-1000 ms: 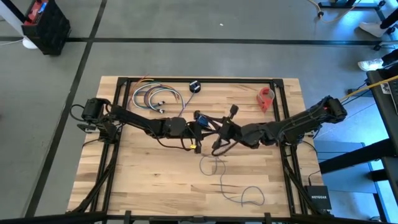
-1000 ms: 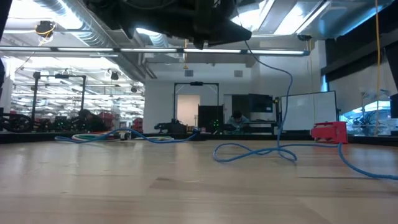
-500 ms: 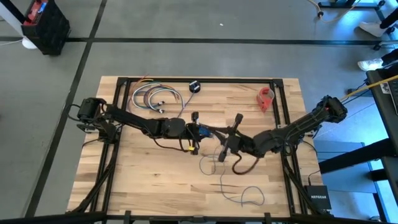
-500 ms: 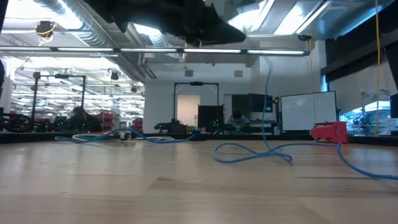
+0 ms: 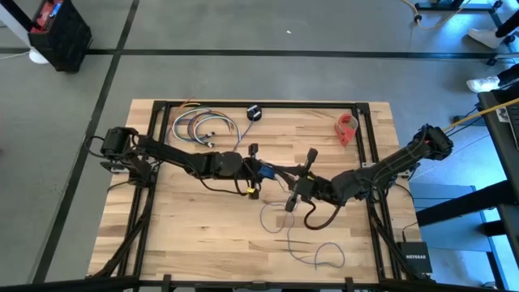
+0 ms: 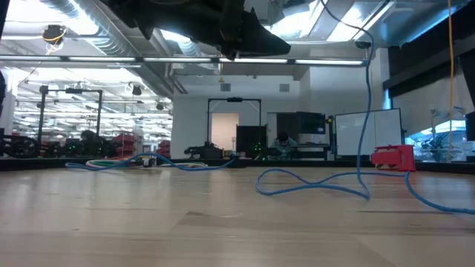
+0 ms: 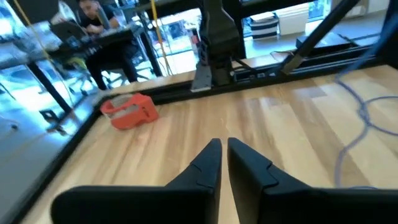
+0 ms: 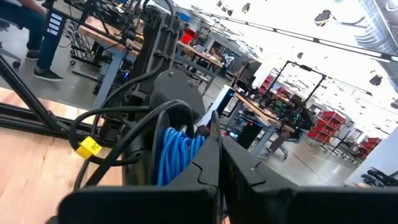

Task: Coil cords
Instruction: Coil the blue wire onto the black spool

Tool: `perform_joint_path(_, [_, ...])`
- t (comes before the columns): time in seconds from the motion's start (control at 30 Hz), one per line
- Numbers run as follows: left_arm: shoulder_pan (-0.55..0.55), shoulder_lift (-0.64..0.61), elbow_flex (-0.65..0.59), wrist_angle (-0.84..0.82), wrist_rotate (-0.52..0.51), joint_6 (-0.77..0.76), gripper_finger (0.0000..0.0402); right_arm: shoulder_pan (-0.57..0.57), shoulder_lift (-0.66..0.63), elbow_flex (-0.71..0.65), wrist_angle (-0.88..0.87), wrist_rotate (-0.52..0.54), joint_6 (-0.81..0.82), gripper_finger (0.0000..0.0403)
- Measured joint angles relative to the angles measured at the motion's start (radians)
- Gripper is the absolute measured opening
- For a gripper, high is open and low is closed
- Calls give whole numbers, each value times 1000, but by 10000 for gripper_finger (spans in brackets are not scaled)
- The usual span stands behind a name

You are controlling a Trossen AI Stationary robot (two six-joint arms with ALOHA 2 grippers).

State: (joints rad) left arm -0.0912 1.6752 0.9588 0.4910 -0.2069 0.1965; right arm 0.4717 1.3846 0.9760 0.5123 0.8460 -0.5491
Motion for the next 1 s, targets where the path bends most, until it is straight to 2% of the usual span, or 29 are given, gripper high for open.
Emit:
perform_joint_path(0.13, [-15, 0, 2, -12, 1, -39, 43, 0, 0, 0, -7, 9, 0, 8])
perform_joint_path(0.33, [-44, 0, 18, -8, 3, -55, 103, -1, 0, -1, -6, 9, -2, 8])
perform_joint_path(0.53, [-48, 7, 18, 91, 92, -100, 146, -1, 0, -1, -1, 18, -5, 8])
perform_joint_path(0.67, [-46, 46, 20, 154, 103, -139, 152, -1, 0, -1, 1, 17, -6, 8])
perform_joint_path(0.87, [-45, 125, 20, 306, 226, -151, 146, -1, 0, -1, 1, 10, -9, 8])
perform_joint_path(1.0, [-44, 126, 22, 314, 249, -174, 146, -1, 0, -1, 2, 11, -14, 8])
